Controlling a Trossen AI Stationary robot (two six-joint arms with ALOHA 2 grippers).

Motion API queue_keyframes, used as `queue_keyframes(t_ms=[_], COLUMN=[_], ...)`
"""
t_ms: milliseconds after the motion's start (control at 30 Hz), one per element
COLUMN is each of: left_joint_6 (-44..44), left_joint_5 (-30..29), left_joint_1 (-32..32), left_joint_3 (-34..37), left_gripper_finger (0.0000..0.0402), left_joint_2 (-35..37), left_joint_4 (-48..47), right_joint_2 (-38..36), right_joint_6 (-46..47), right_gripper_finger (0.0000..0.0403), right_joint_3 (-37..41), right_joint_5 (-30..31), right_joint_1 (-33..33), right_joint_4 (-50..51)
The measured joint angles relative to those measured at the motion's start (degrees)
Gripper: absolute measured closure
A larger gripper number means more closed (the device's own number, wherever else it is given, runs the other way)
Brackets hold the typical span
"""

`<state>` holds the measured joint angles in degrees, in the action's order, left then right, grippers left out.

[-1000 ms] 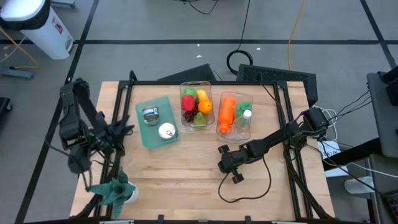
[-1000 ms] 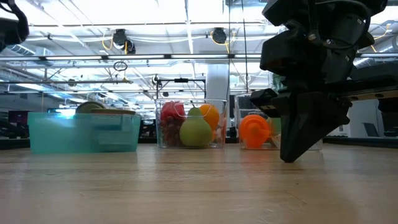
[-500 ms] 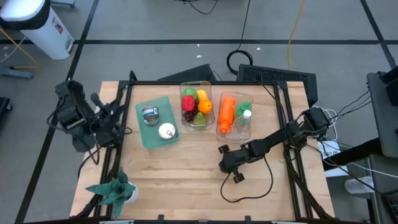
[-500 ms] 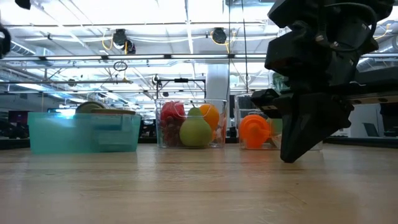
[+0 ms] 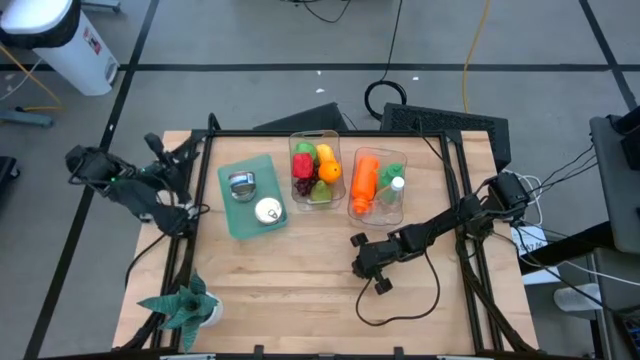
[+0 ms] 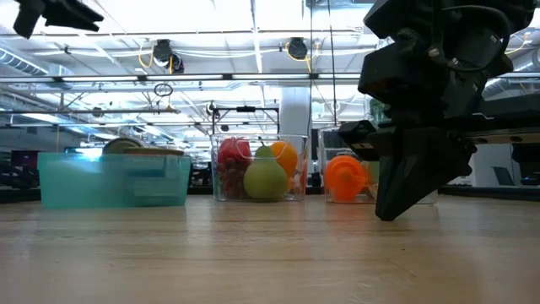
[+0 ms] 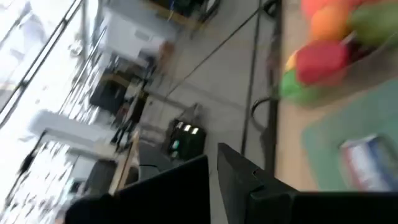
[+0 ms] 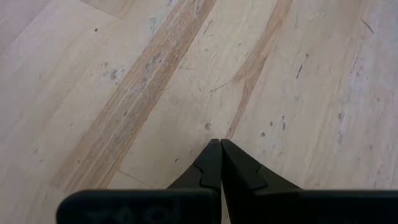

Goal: Pick & Place Food Item
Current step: Return to Home Position

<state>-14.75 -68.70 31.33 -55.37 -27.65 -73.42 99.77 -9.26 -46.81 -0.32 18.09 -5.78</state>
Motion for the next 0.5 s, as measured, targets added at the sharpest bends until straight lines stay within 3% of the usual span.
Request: queue_keyframes(t_ms=[200, 500], left_joint_6=[8.12, 5.66], left_joint_5=[-0.27, 3.87], left_joint_1=[-7.50, -11.50], left_joint_3=[-1.99, -1.21], left_gripper_finger=[0.0402, 0.0402], left_joint_2=[0.44, -1.65], left_joint_4=[-12.60, -13.34], right_joint_2=[0.00, 0.00], right_joint_6=[-0.64, -2.16], right_gripper_finger=[0.0403, 0.0403], right_joint_3=[-0.02, -0.02], right_joint_5=[0.02, -0.02], right_joint_1=[0.00, -0.20], right_joint_4=[0.11, 0.11])
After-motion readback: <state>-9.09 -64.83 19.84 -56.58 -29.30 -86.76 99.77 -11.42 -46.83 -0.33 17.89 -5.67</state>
